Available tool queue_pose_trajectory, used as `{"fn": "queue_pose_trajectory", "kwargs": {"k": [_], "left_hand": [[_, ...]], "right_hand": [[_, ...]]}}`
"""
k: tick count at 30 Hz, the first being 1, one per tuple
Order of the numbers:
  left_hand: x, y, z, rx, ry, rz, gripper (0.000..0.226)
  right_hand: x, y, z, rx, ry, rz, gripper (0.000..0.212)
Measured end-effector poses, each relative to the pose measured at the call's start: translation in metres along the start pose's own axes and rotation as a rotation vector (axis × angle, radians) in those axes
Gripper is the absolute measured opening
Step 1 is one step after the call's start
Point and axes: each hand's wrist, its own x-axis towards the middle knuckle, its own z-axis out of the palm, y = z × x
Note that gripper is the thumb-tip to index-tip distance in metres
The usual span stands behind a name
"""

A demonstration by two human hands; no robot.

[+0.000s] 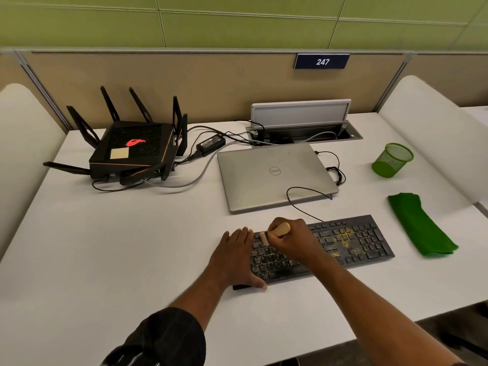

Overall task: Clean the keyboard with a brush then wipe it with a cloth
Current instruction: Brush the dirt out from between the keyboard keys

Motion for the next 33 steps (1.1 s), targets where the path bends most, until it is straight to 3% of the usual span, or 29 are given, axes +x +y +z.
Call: {"fn": "queue_pose_trajectory", "kwargs": {"k": [18,24,33], "left_hand": [[0.001,-0.001,0.001,0.003,0.0,0.004,0.141],[0.0,-0.002,0.001,-0.031,0.018,0.009,0.138],[-0.005,-0.008,0.004,-0.049,0.025,0.013,0.141]], "right_hand": [[0.002,0.002,0.0,-0.031,-0.073,0.023,0.008],[0.005,0.0,0.004,0.04,0.015,-0.01,0.008],[0.0,-0.003,0.011,-0.011,-0.075,-0.002,0.004]]}}
